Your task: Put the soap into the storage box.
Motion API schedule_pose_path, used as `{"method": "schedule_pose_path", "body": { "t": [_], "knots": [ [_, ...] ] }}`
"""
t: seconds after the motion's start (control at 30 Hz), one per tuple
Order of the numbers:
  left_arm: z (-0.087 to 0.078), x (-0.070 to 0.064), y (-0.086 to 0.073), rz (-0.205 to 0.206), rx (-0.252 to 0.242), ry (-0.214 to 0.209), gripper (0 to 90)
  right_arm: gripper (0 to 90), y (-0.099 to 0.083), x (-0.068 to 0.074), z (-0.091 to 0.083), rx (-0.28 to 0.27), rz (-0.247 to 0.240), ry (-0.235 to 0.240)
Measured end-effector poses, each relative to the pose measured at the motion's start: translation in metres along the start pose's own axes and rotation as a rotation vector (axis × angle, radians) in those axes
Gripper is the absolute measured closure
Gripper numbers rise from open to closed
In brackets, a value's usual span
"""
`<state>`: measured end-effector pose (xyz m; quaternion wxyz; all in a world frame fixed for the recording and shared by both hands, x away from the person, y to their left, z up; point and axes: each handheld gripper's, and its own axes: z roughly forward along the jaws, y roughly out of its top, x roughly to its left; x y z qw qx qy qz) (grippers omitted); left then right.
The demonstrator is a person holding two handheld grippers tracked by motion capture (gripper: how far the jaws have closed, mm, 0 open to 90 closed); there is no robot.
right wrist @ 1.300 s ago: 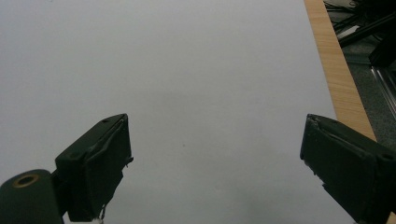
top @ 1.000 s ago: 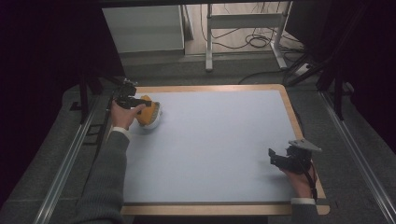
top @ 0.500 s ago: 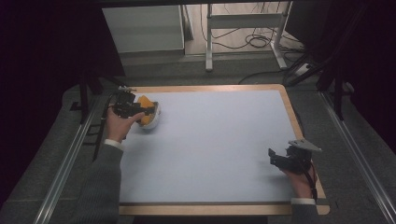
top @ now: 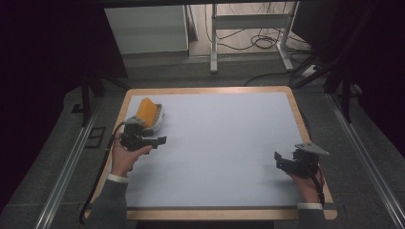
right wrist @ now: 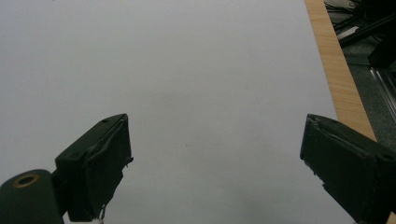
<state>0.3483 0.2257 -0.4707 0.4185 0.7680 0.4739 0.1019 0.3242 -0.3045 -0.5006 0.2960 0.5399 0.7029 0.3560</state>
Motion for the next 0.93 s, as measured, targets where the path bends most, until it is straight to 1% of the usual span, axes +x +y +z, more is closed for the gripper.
{"method": "schedule_pose_path", "body": {
  "t": [0.1,0.17,0.23,0.27,0.3,0.33,0.4,0.43,0.5,0.67,0.77,0.93],
  "knots": [
    [0.002,-0.004,-0.014,0.003,0.02,-0.009,28.6,8.9,0.0,0.0,0.0,0.001,0.005,-0.001],
    [0.004,-0.005,-0.022,0.002,0.025,0.002,28.6,8.9,0.0,0.0,0.0,0.002,0.004,-0.001],
    [0.006,-0.006,-0.032,0.001,0.029,0.003,28.7,8.9,0.0,0.0,0.0,0.002,0.004,-0.001],
    [0.006,-0.006,-0.032,0.001,0.029,0.003,28.7,8.9,0.0,0.0,0.0,0.002,0.005,-0.001],
    [0.008,-0.006,-0.038,0.007,0.027,0.009,28.9,8.8,0.0,0.0,0.0,0.002,0.004,-0.002],
    [0.009,-0.006,-0.04,0.004,0.032,0.006,29.0,8.9,-0.001,0.0,0.0,0.002,0.003,-0.004],
    [0.01,-0.004,-0.042,0.007,0.042,0.014,28.9,8.8,-0.001,0.0,0.0,0.003,0.003,-0.004],
    [0.009,-0.003,-0.042,0.005,0.035,0.019,28.9,8.9,-0.001,0.0,0.0,0.003,0.002,-0.003],
    [0.007,-0.003,-0.043,-0.005,0.018,0.009,29.1,8.9,-0.001,0.0,0.001,0.005,0.0,-0.001],
    [0.006,-0.004,-0.043,-0.004,0.009,0.007,29.3,8.8,0.0,0.002,0.0,-0.001,-0.002,-0.002],
    [0.003,-0.004,-0.042,-0.015,-0.007,-0.005,29.3,8.8,0.001,0.002,-0.001,-0.002,-0.005,0.002],
    [0.003,-0.002,-0.042,-0.014,-0.005,0.002,29.1,6.8,0.001,0.003,-0.002,-0.01,-0.012,0.006]
  ]
}}
